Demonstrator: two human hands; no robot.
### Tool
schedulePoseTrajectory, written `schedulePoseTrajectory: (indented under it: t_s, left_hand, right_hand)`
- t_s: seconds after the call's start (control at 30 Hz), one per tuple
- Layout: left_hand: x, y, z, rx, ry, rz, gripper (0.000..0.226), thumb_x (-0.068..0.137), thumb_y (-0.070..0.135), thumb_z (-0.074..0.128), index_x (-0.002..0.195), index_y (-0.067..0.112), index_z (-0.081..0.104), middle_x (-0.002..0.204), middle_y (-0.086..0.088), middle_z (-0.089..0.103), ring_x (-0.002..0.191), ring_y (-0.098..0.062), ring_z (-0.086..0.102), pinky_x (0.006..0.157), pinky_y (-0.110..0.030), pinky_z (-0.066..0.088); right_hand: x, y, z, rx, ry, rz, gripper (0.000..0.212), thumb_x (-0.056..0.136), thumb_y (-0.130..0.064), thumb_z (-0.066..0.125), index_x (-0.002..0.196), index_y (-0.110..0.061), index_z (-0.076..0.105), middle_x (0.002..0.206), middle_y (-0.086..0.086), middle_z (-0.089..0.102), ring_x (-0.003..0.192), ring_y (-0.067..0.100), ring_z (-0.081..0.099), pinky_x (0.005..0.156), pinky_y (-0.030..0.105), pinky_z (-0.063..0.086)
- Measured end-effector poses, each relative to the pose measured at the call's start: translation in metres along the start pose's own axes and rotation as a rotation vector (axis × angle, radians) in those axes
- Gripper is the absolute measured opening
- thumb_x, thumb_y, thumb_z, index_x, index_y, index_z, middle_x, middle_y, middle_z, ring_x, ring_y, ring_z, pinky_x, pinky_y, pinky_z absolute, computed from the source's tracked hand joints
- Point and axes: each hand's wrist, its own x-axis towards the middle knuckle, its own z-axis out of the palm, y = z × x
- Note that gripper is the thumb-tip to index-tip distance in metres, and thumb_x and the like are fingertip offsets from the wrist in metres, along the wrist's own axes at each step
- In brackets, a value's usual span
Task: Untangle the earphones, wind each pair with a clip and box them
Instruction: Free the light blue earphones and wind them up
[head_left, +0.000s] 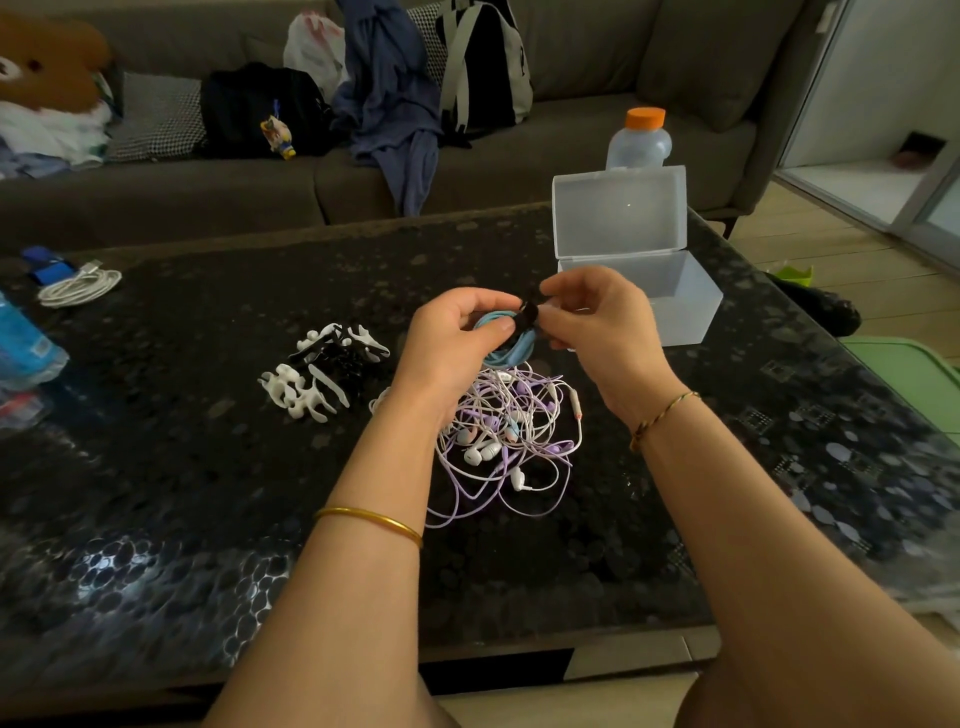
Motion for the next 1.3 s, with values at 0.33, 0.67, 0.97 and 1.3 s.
schedulePoseTrajectory:
  t_s: [0.33,0.67,0.97,1.3]
  left_hand:
    - [0.001,-0.001,0.002,0.054,-0.073,0.049,0.037,0.090,0.000,0.059,0.123,0.017,0.062,0.112,0.004,0.064,0.106,-0.008,0.060,0.090,-0.019,0.049]
    - [0.000,-0.002,0.013,0.021,-0.032,0.083,0.039,0.086,-0.003,0.064,0.121,0.011,0.061,0.109,-0.001,0.066,0.102,-0.010,0.063,0.089,-0.022,0.053]
    - [0.004,0.000,0.022,-0.025,0.069,-0.009,0.037,0.089,0.002,0.063,0.122,0.018,0.062,0.114,0.000,0.066,0.107,-0.014,0.063,0.094,-0.039,0.053]
    - [0.004,0.006,0.033,0.025,0.153,0.044,0.023,0.084,0.009,0.069,0.092,0.029,0.060,0.104,0.001,0.065,0.098,-0.016,0.064,0.084,-0.040,0.057]
  right_hand:
    - [-0.001,0.003,0.002,0.196,-0.044,-0.074,0.018,0.086,0.003,0.061,0.090,-0.013,0.068,0.083,-0.001,0.069,0.077,0.007,0.068,0.071,0.017,0.054]
    - [0.001,0.006,-0.001,0.218,-0.046,0.010,0.018,0.092,-0.001,0.055,0.092,-0.012,0.068,0.082,-0.001,0.068,0.069,0.004,0.068,0.063,0.014,0.052]
    - [-0.001,-0.001,-0.015,0.380,-0.290,0.224,0.027,0.097,-0.009,0.041,0.114,-0.012,0.062,0.080,-0.006,0.071,0.079,0.013,0.068,0.069,0.027,0.059]
    - [0.000,0.010,-0.018,0.109,-0.263,0.204,0.021,0.093,-0.011,0.056,0.111,-0.002,0.062,0.097,0.012,0.066,0.089,0.023,0.068,0.074,0.030,0.059]
